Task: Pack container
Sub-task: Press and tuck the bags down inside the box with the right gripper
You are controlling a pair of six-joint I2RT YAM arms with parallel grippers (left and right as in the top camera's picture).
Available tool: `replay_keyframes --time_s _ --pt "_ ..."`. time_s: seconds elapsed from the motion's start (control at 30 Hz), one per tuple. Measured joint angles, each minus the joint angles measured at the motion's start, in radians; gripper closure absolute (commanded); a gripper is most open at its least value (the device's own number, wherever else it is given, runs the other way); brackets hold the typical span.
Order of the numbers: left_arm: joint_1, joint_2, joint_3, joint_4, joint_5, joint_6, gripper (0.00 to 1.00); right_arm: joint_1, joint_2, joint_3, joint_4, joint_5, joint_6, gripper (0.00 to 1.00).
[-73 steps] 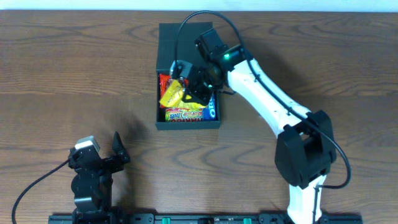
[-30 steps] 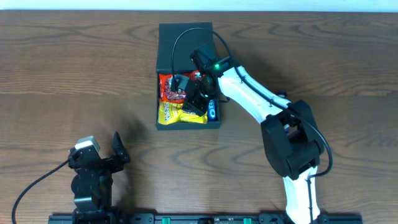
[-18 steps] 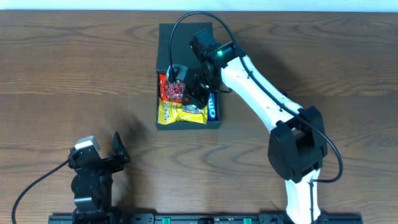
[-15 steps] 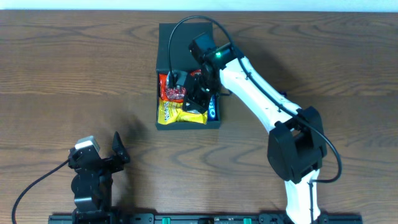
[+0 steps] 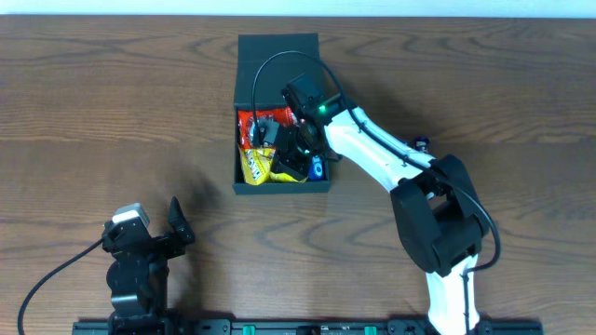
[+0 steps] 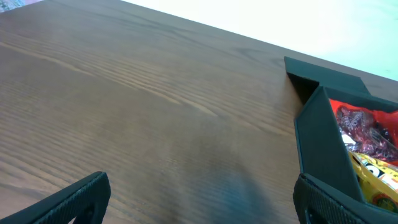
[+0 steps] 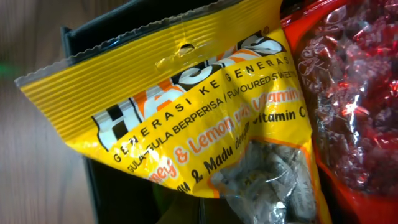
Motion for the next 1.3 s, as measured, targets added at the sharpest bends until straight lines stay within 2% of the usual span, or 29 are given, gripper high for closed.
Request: replay_keyframes --time_s 0.17,0.47,0.77,0.93,1.3 --pt "0.0 0.0 0.0 0.0 0.0 0.0 0.05 0.001 -0.003 -0.006 0.021 0.0 0.028 0.99" --pt "0.0 0.0 0.0 0.0 0.0 0.0 0.05 0.0 -0.012 0.152 -0.14 -0.009 0.043 0.99" --pt "0.0 0.0 0.0 0.0 0.0 0.0 0.05 0.011 -0.016 0.175 -0.141 -0.036 0.032 0.99" --pt "0.0 0.0 0.0 0.0 0.0 0.0 0.05 0.061 0.058 0.175 -0.088 -0.05 0.03 0.99" --pt "0.0 0.0 0.0 0.0 0.0 0.0 0.05 0.065 0.137 0.179 -0.053 -0.098 0.039 0.99"
